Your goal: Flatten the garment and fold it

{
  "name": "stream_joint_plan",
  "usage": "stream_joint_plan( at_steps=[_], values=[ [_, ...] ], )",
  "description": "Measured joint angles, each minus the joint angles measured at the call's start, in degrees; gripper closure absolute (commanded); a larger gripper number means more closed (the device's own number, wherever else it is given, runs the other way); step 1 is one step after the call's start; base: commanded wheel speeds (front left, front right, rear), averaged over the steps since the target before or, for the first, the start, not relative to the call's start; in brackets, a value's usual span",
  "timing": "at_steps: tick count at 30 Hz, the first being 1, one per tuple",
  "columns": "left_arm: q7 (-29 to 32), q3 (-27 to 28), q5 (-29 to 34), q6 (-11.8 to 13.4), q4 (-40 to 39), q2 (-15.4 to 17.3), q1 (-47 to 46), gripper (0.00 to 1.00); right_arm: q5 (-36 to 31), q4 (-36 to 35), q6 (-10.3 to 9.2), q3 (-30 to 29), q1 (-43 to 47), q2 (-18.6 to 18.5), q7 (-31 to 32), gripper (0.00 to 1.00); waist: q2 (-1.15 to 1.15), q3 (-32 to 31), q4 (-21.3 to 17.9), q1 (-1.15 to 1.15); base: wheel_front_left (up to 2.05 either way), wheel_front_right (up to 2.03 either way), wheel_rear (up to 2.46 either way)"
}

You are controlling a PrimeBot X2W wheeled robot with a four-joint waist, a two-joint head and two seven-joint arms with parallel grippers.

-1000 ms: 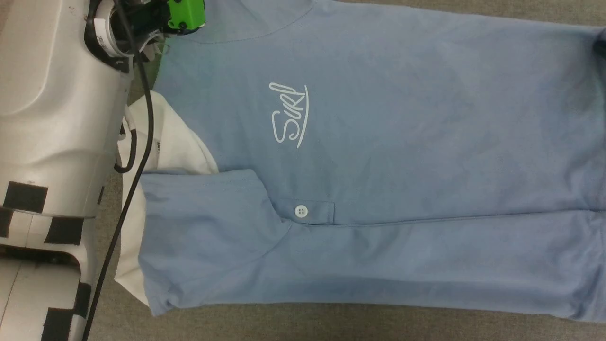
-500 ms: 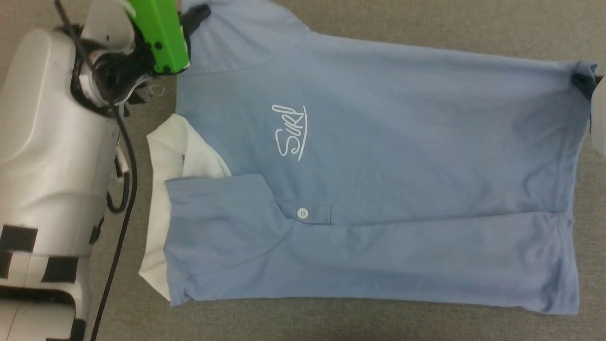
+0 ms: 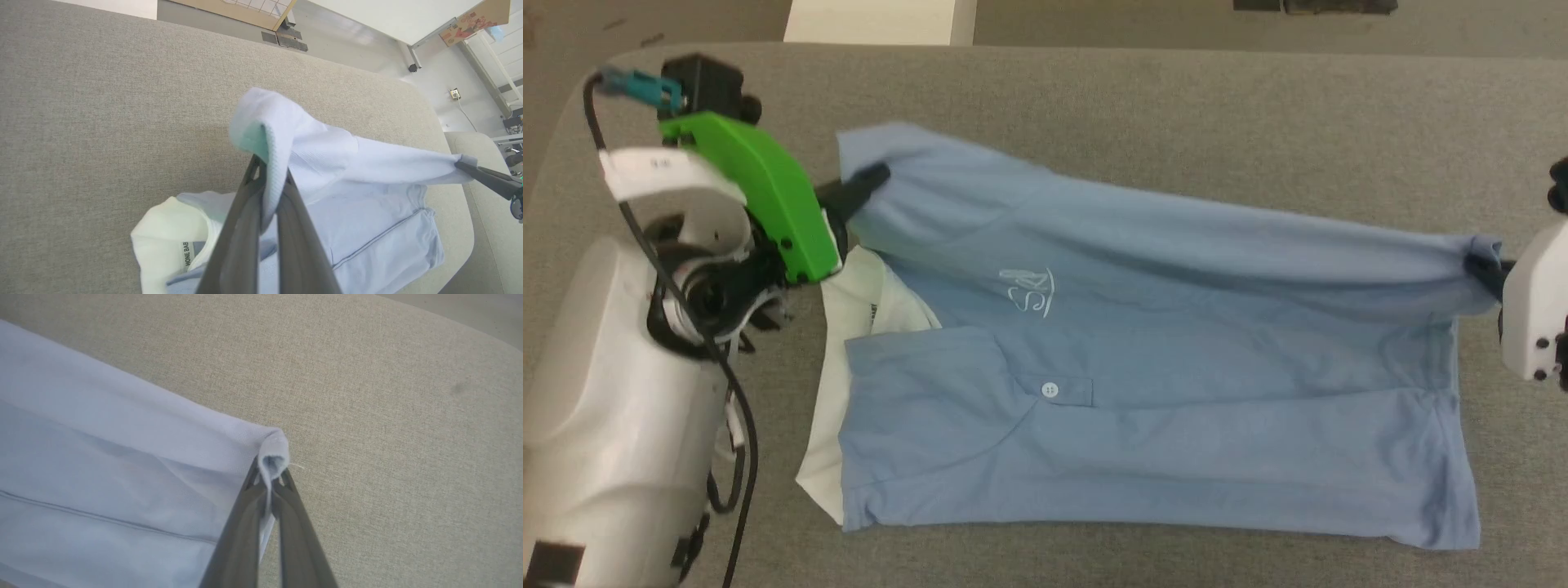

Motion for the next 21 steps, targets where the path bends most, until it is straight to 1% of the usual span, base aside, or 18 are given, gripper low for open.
stream_joint_plan(
  at_steps=[7,14,19,21],
  values=[
    [-0.7,1.4,-1.2,1.8,-5.8,1.0,9.5,1.0,0.8,-0.1,0.0,-0.8,5.5,1.2,-0.3,1.0,0.0,-2.5,0.1,0.0,0.0,0.0,0.0],
    [-1.8,2.9,-3.7,3.7,-9.8,1.1,18.4,1.0,0.8,0.1,0.0,-1.5,9.7,2.1,-0.7,1.0,0.0,-3.1,-0.1,0.0,0.0,0.0,0.0],
    [-2.3,2.8,-4.1,4.8,-8.9,0.5,23.1,1.0,0.8,0.3,0.0,-1.5,11.5,2.9,-0.8,1.0,0.0,-2.8,-0.1,0.0,0.0,0.0,0.0],
    [-2.3,2.8,-4.6,5.5,-7.6,-0.3,24.3,1.0,0.7,0.6,0.0,-1.5,12.1,3.1,-0.7,1.0,0.0,-2.5,-0.1,0.0,0.0,0.0,0.0]
  ],
)
